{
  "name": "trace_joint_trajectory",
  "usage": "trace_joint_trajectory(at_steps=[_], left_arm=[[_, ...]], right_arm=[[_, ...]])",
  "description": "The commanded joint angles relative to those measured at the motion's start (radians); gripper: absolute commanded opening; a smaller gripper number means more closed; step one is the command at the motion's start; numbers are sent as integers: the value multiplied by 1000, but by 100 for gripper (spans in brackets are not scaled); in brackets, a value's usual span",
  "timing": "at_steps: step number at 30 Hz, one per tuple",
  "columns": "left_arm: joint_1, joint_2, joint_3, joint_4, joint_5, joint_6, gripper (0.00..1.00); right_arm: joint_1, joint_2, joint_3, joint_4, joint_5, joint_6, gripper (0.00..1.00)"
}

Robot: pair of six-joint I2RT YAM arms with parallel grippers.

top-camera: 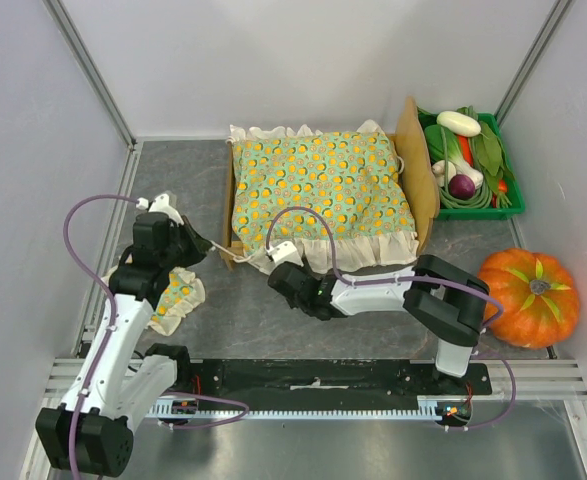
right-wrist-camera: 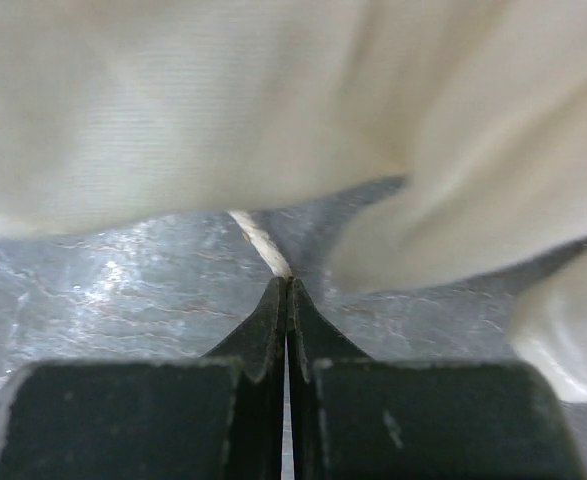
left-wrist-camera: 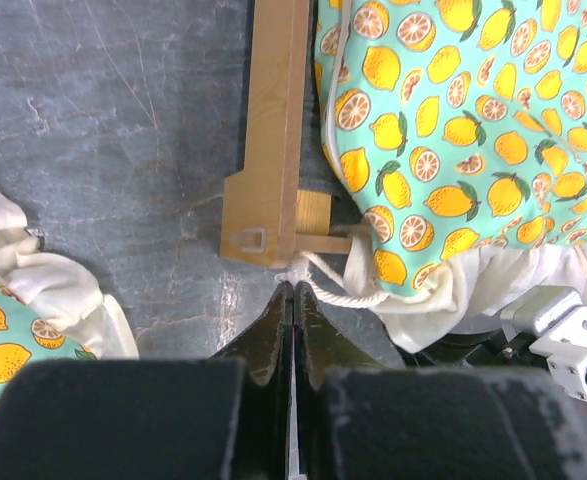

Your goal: Set up the pet bed

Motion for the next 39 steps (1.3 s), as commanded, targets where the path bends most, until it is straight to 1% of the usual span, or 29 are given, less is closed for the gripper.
trace_joint_trajectory(at_steps=[1,3,7,12,15,18,22,25,26,27,29,30,32,33,34,35,37,38,39], left_arm=[[6,26,82,-15,-75,38,2],[8,26,93,-21,-109,44,2],[15,23,157,-64,-115,73,2],[15,-22,191,-111,-57,82,2],[15,-46,195,-137,37,84,2],[17,-66,205,-180,31,78,2],[15,-71,270,-240,29,93,2],[15,-57,228,-220,31,82,2],[15,-37,202,-182,35,73,4],[15,-22,136,-159,44,44,7],[15,0,49,-81,92,-8,22],[15,32,-13,-18,112,-60,27],[8,61,-62,55,135,-111,42],[-18,73,-119,150,117,-144,48],[-35,87,-137,174,85,-155,57],[-46,98,-145,185,39,-160,59],[-112,127,-163,223,-26,-181,62],[-145,138,-173,240,-113,-191,65],[-213,151,-183,251,-164,-204,66]], right_arm=[[-34,-68,-21,-39,37,8,0],[-45,-70,-29,-45,37,11,0],[-77,-63,-47,-59,39,39,0],[-93,-68,-86,-73,49,71,0],[-99,-76,-100,-82,50,79,0],[-102,-80,-97,-99,54,79,0],[-114,-89,-83,-136,51,71,0],[-117,-108,-69,-136,5,45,0],[-117,-122,-64,-127,-16,25,0],[-114,-132,-66,-111,-50,12,0],[-111,-163,-71,-79,-136,-25,0],[-108,-166,-67,-76,-163,-39,0],[-100,-172,-54,-88,-214,-59,0],[-91,-174,-52,-91,-225,-73,0],[-87,-174,-52,-93,-239,-77,0],[-85,-175,-51,-93,-248,-78,0],[-83,-174,-49,-88,-279,-85,0],[-82,-175,-51,-84,-283,-87,0],[-82,-175,-51,-78,-291,-88,0]])
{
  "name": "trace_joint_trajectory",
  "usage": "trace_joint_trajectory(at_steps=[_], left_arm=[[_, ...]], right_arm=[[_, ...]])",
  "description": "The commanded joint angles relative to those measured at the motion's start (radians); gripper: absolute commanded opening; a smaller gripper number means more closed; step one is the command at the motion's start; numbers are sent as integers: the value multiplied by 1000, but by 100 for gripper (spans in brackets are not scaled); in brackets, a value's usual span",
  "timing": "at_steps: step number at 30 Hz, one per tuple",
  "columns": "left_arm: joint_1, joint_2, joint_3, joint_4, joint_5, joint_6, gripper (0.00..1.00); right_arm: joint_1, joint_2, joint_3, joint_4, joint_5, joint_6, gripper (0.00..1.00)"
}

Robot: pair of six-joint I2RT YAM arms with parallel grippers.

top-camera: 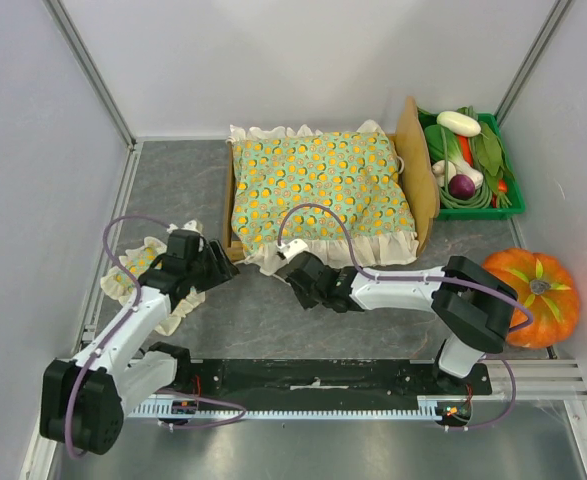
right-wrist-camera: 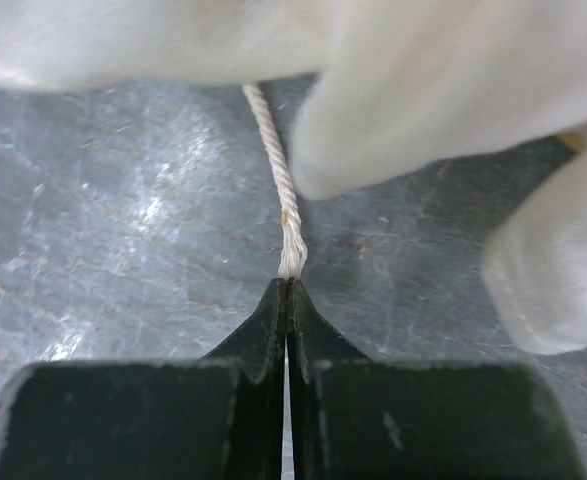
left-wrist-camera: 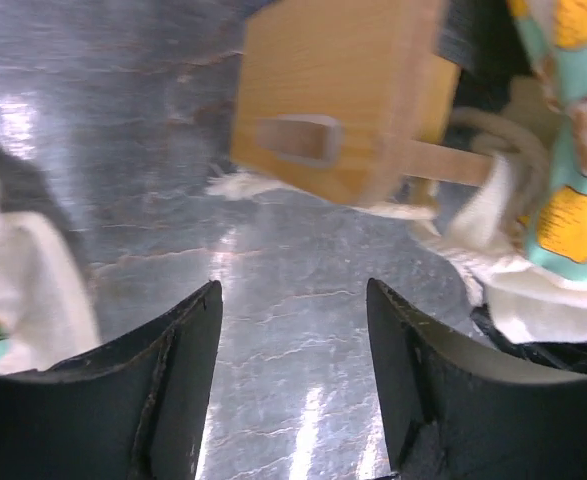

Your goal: Set up the pet bed

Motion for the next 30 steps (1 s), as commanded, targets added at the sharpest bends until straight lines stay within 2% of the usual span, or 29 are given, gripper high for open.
trace_joint_trajectory(at_steps=[1,4,8,15,18,22,24,27,28,29,30], left_arm=[[-164,42,-12,208,-231,-104,67],[-284,102,-47,284,-430,-139,69],[-353,185,-100,370,-580,-150,70],[-377,202,-169,473,-685,-176,73],[-376,223,-161,519,-716,-129,79],[-376,282,-124,564,-720,-70,78],[-376,306,-112,593,-707,-46,75],[-376,343,-103,614,-693,-50,56],[-376,348,-106,616,-685,-56,47],[-376,349,-120,624,-679,-68,41],[-376,345,-130,636,-671,-75,30]], right_arm=[[5,-29,27,17,-74,-43,0],[5,-27,41,19,-82,-52,0],[6,-37,45,34,-105,-57,0],[3,-50,28,48,-123,-72,0],[-5,-53,21,52,-133,-74,0],[-11,-43,16,68,-146,-75,0],[-14,-38,16,72,-153,-72,0],[-15,-35,16,75,-159,-69,0],[-15,-41,15,77,-159,-69,0],[-14,-41,15,75,-159,-67,0],[-14,-41,13,75,-157,-67,0]])
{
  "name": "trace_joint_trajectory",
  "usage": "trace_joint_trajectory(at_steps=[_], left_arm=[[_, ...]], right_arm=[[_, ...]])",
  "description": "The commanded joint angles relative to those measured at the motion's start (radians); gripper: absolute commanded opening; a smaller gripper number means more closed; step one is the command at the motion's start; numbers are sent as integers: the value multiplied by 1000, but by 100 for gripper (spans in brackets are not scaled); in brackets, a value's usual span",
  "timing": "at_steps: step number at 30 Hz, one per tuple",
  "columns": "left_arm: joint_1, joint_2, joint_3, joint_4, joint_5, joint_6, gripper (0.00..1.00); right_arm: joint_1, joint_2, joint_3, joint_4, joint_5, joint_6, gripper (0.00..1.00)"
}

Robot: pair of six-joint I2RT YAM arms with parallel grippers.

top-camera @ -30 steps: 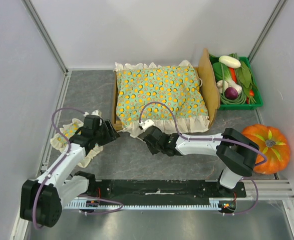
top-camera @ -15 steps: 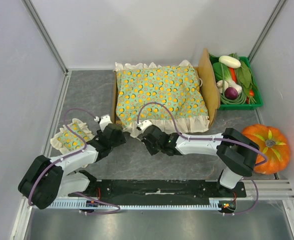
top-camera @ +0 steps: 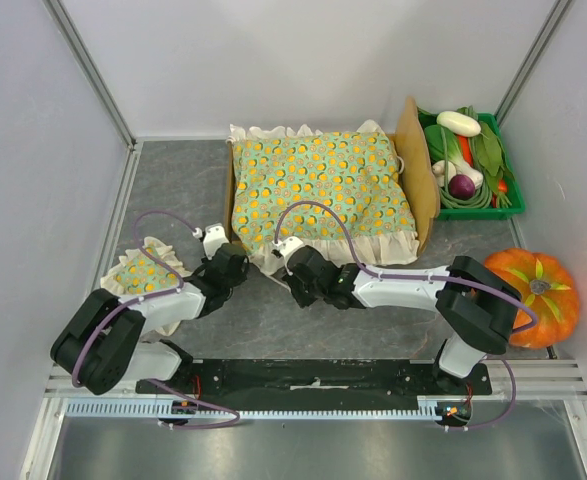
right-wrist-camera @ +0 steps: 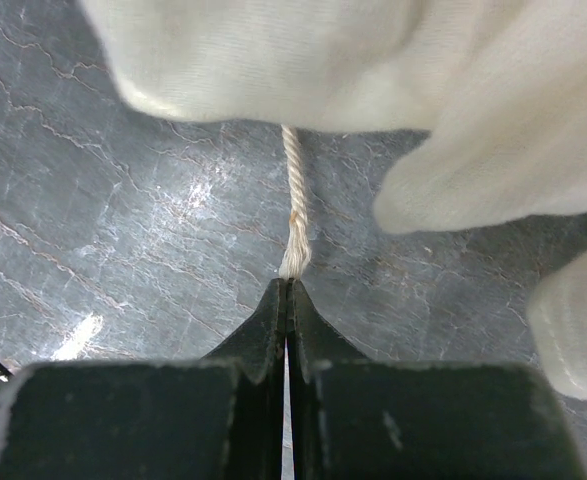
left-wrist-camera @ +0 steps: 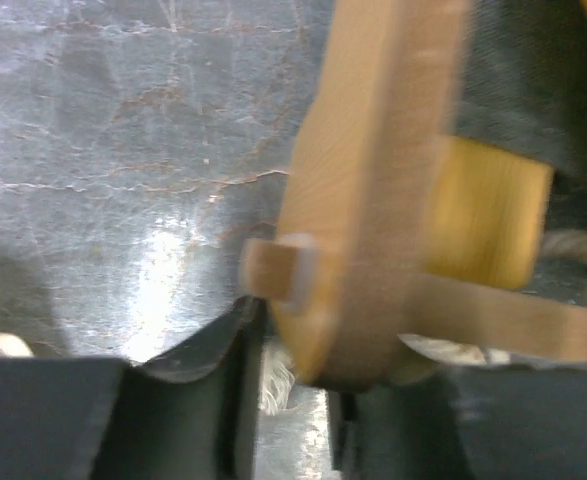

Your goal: Set up the pet bed

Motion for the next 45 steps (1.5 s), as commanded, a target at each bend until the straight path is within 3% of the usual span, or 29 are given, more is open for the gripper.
trace_joint_trajectory(at_steps=[1,3,6,14,16,19,24,27,29,32,33,35,45], left_arm=[[-2,0,-6,96,-9,-6,27],[-2,-18,-33,96,2,-21,11],[-2,-74,-62,81,28,-29,2],[-1,-236,-85,-51,112,-84,2],[-1,-221,-73,-77,134,-98,7],[-1,-146,-26,-103,149,-93,4],[-1,-74,13,-148,154,-130,8],[-1,-75,8,-160,152,-153,18],[-1,-77,7,-172,147,-161,18],[1,-80,4,-177,140,-156,11],[-1,-80,5,-177,141,-155,2],[-1,-86,10,-189,141,-147,2],[19,-437,206,-478,78,-34,2]], right_arm=[[-2,-24,5,32,-14,-7,0],[-5,-24,5,33,-16,-6,0],[-8,-20,7,30,-16,-4,0],[-13,12,36,32,-13,4,0],[-16,22,50,32,-13,2,0],[-19,31,61,32,-19,4,0],[-21,28,62,33,-28,2,0],[-22,20,58,37,-28,2,0],[-21,20,55,35,-29,2,0],[-25,22,55,38,-34,2,0],[-25,25,55,40,-37,2,0],[-27,25,56,40,-39,4,0],[-42,71,67,41,-8,45,0]])
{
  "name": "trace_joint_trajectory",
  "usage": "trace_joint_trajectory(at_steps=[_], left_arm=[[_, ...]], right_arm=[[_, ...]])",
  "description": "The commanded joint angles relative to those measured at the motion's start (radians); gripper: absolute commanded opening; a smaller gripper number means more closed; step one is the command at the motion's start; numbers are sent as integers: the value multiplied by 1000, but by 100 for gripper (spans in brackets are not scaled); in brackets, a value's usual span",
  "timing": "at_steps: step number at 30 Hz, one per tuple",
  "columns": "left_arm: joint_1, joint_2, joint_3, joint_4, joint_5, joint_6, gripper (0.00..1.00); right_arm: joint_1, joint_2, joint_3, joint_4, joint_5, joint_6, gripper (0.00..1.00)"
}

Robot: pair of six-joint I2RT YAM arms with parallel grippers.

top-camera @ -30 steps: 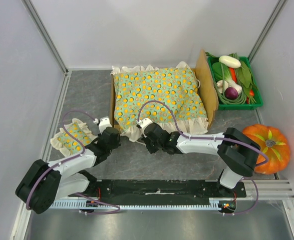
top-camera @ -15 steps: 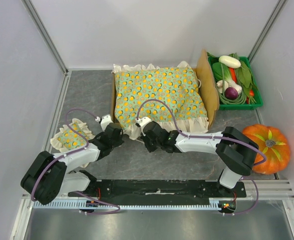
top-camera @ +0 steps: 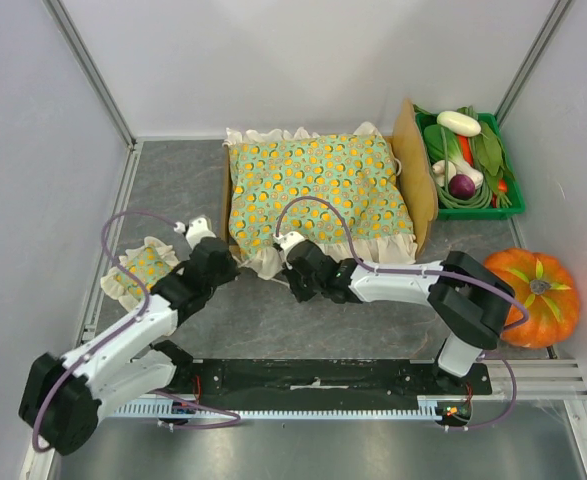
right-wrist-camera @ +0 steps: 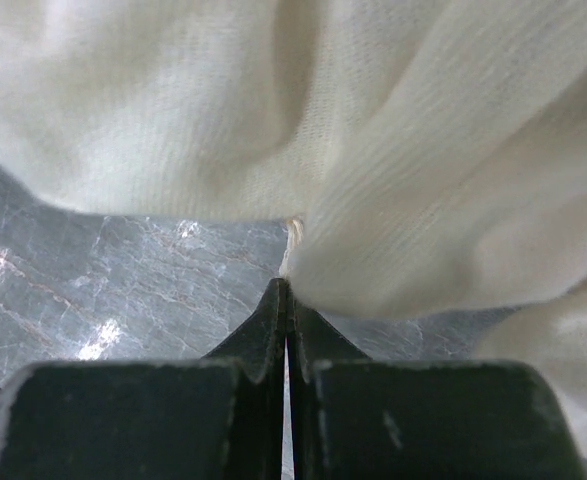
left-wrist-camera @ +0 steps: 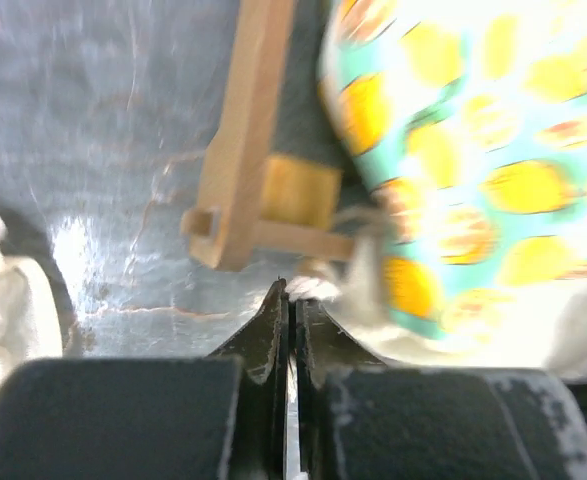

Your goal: Set up the pet bed

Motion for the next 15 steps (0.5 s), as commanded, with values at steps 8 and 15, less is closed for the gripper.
trace_joint_trajectory(at_steps=[8,15], left_arm=[[134,-231,341,-316,155,154,2],[200,-130,493,-393,376,264,2]], right_arm=[[-7,113,71,19,87,78,0],[-7,122,96,59,33,64,1]])
